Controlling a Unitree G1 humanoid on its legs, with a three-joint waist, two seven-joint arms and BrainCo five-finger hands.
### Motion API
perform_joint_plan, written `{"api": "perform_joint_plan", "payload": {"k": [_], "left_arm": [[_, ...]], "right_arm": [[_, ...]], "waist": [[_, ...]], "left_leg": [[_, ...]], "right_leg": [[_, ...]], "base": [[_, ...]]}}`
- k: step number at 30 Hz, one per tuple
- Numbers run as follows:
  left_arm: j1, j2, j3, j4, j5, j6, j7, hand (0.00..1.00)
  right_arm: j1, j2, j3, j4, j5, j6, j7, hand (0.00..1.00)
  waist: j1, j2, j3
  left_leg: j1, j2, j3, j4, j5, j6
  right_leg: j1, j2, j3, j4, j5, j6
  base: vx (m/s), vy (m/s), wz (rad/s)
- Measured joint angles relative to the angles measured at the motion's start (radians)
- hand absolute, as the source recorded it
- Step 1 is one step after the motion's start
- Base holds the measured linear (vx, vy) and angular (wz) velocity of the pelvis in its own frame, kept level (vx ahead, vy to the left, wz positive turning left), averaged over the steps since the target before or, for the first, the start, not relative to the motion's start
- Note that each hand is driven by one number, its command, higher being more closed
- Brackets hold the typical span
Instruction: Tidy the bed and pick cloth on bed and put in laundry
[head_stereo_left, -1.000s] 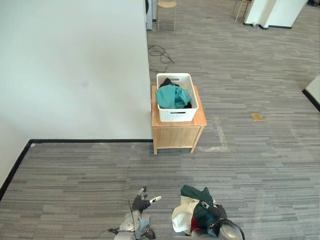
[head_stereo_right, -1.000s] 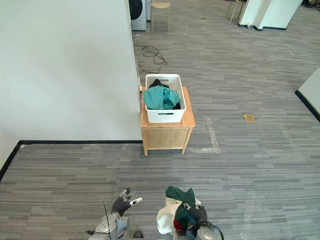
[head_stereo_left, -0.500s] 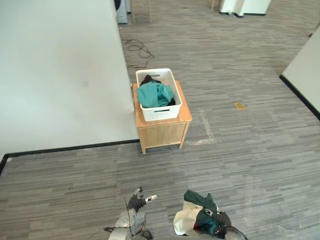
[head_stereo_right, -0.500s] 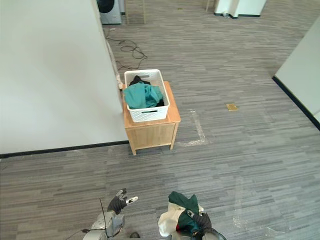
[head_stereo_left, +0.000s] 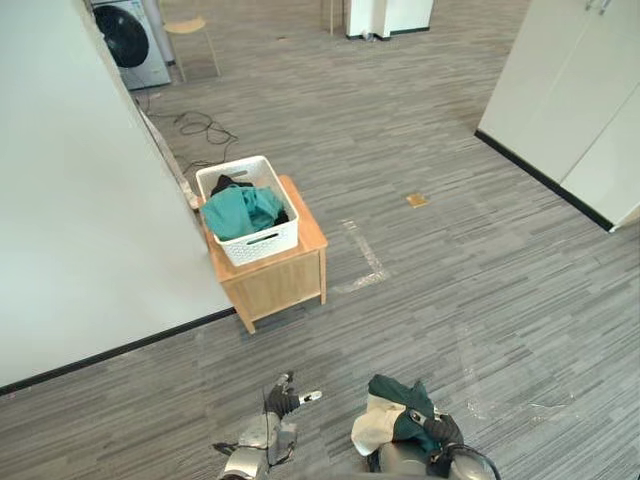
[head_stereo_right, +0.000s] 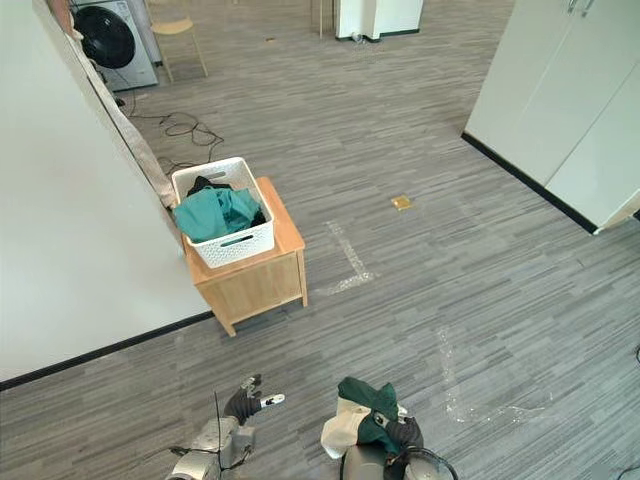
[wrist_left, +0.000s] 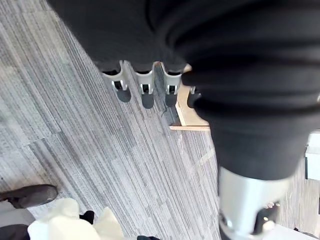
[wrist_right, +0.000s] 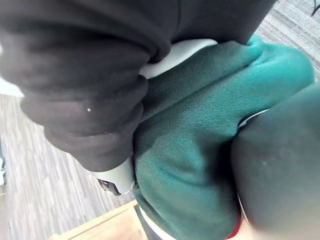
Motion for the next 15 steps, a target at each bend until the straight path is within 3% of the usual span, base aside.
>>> {"api": "perform_joint_plan", "payload": {"k": [2,3,4,5,6,7,8,10,11,12,13,14,15], "left_arm": [[-0.026,0.014,0.001,0.012,-0.006,-0.005,0.018,0.0],[-0.048,0.03,0.002,0.036,-0.007,-0.011,0.03,0.0],[-0.059,0.045,0.007,0.055,-0.015,-0.013,0.041,0.0],[-0.058,0.054,0.01,0.063,-0.023,-0.013,0.044,0.0],[-0.048,0.072,0.024,0.07,-0.027,-0.014,0.055,0.0],[-0.051,0.061,0.042,0.087,-0.03,-0.013,0.06,0.0],[-0.03,0.03,0.049,0.093,-0.039,-0.015,0.055,0.0],[-0.011,-0.014,0.093,0.091,-0.056,-0.016,0.058,0.0],[-0.006,-0.027,0.107,0.091,-0.076,-0.015,0.057,0.0],[-0.005,-0.033,0.107,0.091,-0.09,-0.015,0.054,0.0],[0.001,-0.039,0.108,0.09,-0.109,-0.015,0.053,0.0],[0.002,-0.042,0.108,0.088,-0.121,-0.015,0.053,0.0],[0.006,-0.047,0.108,0.061,-0.14,-0.017,0.052,0.0]], "right_arm": [[-0.009,-0.007,-0.005,-0.002,-0.005,-0.007,-0.003,1.0],[-0.008,-0.012,-0.004,0.0,-0.005,-0.009,-0.003,1.0],[-0.009,-0.022,0.013,0.01,-0.005,-0.005,-0.002,1.0],[-0.011,-0.022,0.03,0.02,-0.006,-0.003,0.0,1.0],[-0.019,-0.022,0.073,0.041,-0.007,-0.002,0.003,1.0],[-0.043,-0.038,0.095,0.069,-0.008,0.0,0.007,1.0],[-0.082,-0.075,0.121,0.085,-0.014,0.001,0.011,1.0],[-0.124,-0.098,0.158,0.112,-0.017,0.002,0.019,1.0],[-0.13,-0.094,0.188,0.113,-0.028,-0.001,0.018,1.0],[-0.129,-0.093,0.197,0.11,-0.042,-0.002,0.019,1.0],[-0.127,-0.092,0.201,0.109,-0.048,-0.002,0.019,1.0],[-0.124,-0.092,0.204,0.108,-0.048,-0.003,0.019,1.0],[-0.114,-0.09,0.21,0.106,-0.052,-0.003,0.023,1.0]], "waist": [[0.012,0.014,0.01],[0.013,0.008,0.013],[0.021,-0.025,0.011],[0.027,-0.047,0.008],[0.039,-0.095,-0.005],[0.042,-0.061,0.004],[0.043,-0.016,-0.011],[0.041,0.005,-0.013],[0.042,-0.005,-0.008],[0.047,-0.017,-0.005],[0.044,-0.019,-0.005],[0.044,-0.018,-0.005],[0.046,-0.019,-0.006]], "left_leg": [[-0.045,0.073,-0.063,0.092,-0.033,-0.033],[-0.074,0.106,-0.123,0.136,-0.039,-0.057],[-0.089,0.13,-0.18,0.161,-0.037,-0.095],[-0.089,0.135,-0.203,0.161,-0.03,-0.114],[-0.077,0.142,-0.24,0.137,-0.011,-0.147],[-0.068,0.18,-0.264,0.116,0.001,-0.138],[-0.073,0.222,-0.282,0.074,0.102,-0.124],[-0.119,0.274,-0.327,0.075,0.307,-0.102],[-0.152,0.298,-0.287,0.102,0.406,0.028],[-0.163,0.285,-0.264,0.149,0.394,0.017],[-0.158,0.256,-0.239,0.189,0.354,-0.024],[-0.15,0.23,-0.23,0.207,0.314,-0.04],[-0.15,0.146,-0.227,0.23,0.213,-0.058]], "right_leg": [[-0.048,-0.058,0.1,0.01,-0.003,0.027],[-0.047,-0.115,0.166,-0.049,0.02,0.063],[-0.023,-0.181,0.202,-0.119,0.049,0.102],[-0.01,-0.214,0.211,-0.142,0.075,0.102],[0.013,-0.257,0.201,-0.167,0.126,0.208],[0.005,-0.218,0.179,-0.103,0.093,0.199],[-0.039,-0.173,0.155,-0.017,0.019,0.188],[-0.084,-0.135,0.115,0.12,-0.074,0.136],[-0.067,-0.123,0.081,0.122,-0.095,0.102],[-0.048,-0.124,0.073,0.113,-0.098,0.071],[-0.019,-0.107,0.069,0.083,-0.092,0.048],[-0.001,-0.094,0.07,0.056,-0.083,0.032],[0.043,-0.057,0.071,-0.031,-0.05,-0.001]], "base": [[0.15,-0.301,0.62],[0.25,-0.506,1.17],[0.27,-0.571,1.18],[0.29,-0.677,1.06],[0.2,-0.593,0.62],[0.22,-0.795,0.58],[0.13,-0.629,0.37],[0.1,-0.678,0.42],[0.12,-0.702,0.29],[0.13,-0.529,0.1],[0.15,-0.438,-0.14],[0.14,-0.351,-0.41],[0.14,-0.304,-0.48]]}}
